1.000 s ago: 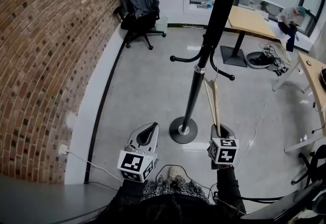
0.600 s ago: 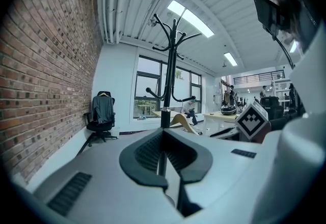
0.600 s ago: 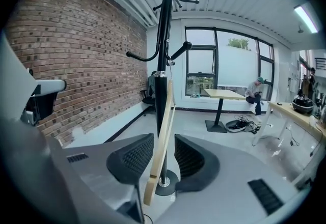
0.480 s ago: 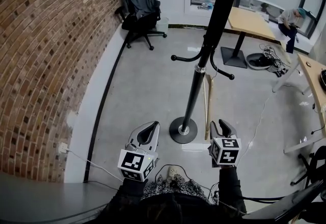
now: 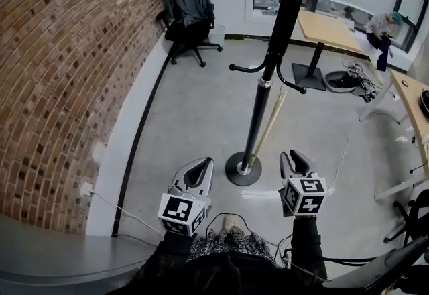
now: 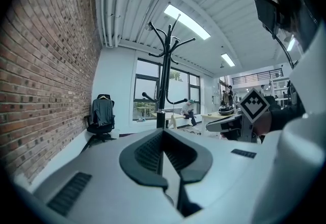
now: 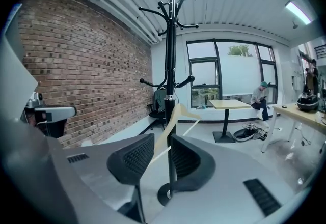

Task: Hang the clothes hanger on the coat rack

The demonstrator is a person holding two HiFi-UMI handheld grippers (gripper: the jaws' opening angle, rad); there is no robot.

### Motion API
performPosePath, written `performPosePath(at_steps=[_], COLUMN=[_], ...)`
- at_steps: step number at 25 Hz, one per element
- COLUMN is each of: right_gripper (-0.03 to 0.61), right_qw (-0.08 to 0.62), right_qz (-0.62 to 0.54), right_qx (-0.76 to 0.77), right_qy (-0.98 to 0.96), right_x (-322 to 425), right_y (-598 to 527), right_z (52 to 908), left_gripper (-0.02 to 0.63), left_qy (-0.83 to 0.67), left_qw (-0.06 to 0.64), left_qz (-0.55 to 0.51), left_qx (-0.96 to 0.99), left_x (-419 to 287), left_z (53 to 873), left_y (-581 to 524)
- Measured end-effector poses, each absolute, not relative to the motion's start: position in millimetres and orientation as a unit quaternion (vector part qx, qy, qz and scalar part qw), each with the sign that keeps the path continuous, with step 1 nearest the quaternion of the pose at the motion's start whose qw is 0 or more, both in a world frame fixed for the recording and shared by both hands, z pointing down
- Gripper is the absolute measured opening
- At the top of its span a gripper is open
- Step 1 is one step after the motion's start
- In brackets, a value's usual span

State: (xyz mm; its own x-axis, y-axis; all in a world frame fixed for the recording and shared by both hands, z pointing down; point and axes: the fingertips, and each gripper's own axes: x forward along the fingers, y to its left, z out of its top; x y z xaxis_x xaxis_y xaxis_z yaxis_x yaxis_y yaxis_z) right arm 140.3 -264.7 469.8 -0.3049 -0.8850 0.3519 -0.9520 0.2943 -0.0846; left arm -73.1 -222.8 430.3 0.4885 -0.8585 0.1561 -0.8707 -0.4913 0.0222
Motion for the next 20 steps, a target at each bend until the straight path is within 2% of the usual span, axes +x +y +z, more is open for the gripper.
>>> performPosePath(at_steps=[3, 6, 11, 20], right_gripper=[0.104, 0.053, 0.014, 0.011], right_qw=[0.111, 0.111, 0.083, 0.077], right_qz=[0.123, 0.102, 0.072, 0.047], right_qx=[0.575, 0.576, 0.581, 0.586], right_qy=[-0.801, -0.803, -0.806, -0.805], right_x=[137, 132, 123, 124], right_y=[-243, -216, -168, -110], right_z=[457, 443, 416, 387], left_gripper=[0.008, 0.008, 0.008, 0.008], left_qy=[-0.494, -0.484, -0.473, -0.469], left_qw=[0.043, 0.033, 0.019, 0.026], left_qz=[0.057, 0.054, 0.038, 0.017], left_qx=[0.866, 0.873, 0.880, 0.882], left_x=[-67, -61, -54, -43], left_z=[429, 422, 404, 391], left_y=[-205, -185, -157, -119])
